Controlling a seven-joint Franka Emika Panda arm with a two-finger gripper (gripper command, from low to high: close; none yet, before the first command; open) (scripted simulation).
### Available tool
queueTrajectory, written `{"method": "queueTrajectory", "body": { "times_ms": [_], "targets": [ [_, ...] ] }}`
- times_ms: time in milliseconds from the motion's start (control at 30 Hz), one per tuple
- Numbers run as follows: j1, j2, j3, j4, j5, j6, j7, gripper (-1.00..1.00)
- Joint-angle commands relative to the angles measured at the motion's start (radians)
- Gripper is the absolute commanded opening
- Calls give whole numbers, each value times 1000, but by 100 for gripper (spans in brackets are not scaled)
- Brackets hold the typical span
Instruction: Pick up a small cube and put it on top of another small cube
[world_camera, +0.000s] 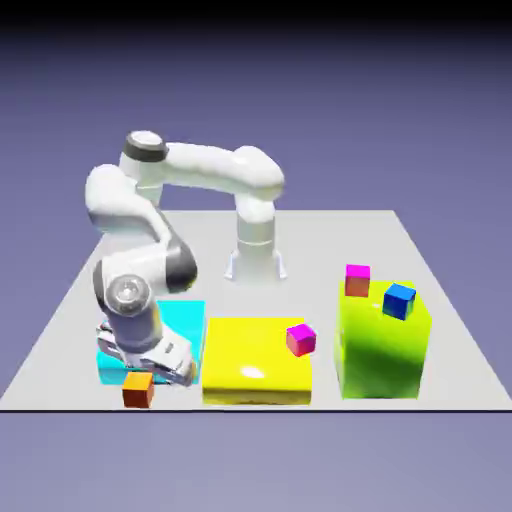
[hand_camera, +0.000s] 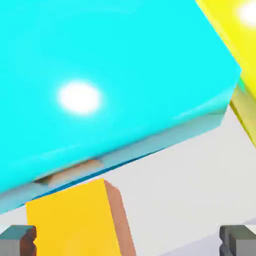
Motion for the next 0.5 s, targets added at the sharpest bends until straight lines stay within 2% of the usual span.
{"method": "queueTrajectory", "body": {
  "times_ms": [0,167,300,333,467],
  "targets": [
    [2,7,5,10,-6,-7,-44,0],
    [48,1,4,49,-21,-15,-261,0],
    [-2,66,-76,-21,-91,72,-245,0],
    [-2,66,-76,-21,-91,72,-245,-100],
    [77,-17,0,56,0,-17,-257,-100]
  ]
}}
